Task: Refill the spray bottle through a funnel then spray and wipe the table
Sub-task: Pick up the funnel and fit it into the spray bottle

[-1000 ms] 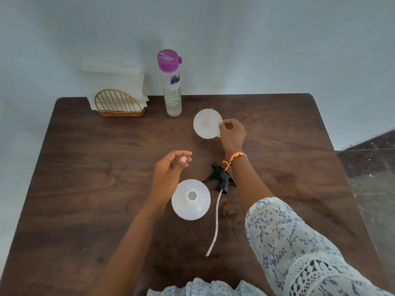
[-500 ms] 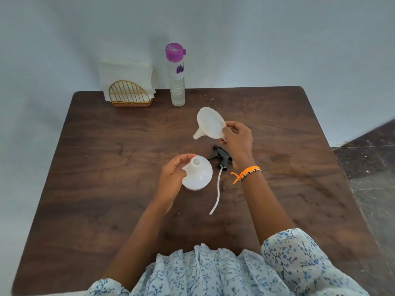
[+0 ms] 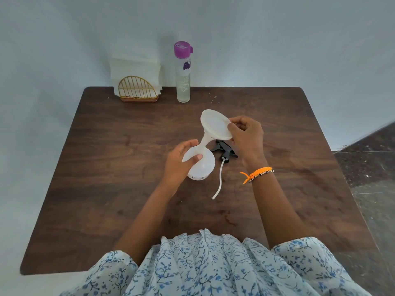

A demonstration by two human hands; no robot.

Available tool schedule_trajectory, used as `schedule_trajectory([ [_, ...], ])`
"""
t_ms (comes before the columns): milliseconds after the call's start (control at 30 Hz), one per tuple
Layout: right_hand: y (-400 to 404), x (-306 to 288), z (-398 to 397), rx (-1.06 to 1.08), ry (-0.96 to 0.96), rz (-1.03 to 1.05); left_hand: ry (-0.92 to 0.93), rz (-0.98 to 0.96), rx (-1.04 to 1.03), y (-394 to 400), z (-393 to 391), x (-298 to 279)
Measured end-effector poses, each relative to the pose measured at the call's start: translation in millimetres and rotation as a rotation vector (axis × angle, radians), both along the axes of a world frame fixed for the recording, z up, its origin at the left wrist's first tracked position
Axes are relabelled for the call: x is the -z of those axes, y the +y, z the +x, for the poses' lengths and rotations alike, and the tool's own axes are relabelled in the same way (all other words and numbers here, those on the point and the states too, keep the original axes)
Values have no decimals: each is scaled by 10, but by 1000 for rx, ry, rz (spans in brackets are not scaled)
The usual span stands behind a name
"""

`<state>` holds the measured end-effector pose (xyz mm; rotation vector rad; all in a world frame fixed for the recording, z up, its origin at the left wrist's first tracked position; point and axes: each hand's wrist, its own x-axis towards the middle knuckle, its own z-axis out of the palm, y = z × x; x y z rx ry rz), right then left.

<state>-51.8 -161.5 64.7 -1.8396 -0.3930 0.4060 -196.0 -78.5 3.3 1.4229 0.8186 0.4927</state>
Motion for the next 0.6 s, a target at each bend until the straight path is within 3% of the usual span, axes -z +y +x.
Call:
schedule_trajectory([
  [333,31,-42,-60,-73,-167,-78,52,86,-23,6,55,0],
  [600,33,-11,-168,-140,-287,-106,-12,100,-34,-15,85,-7],
])
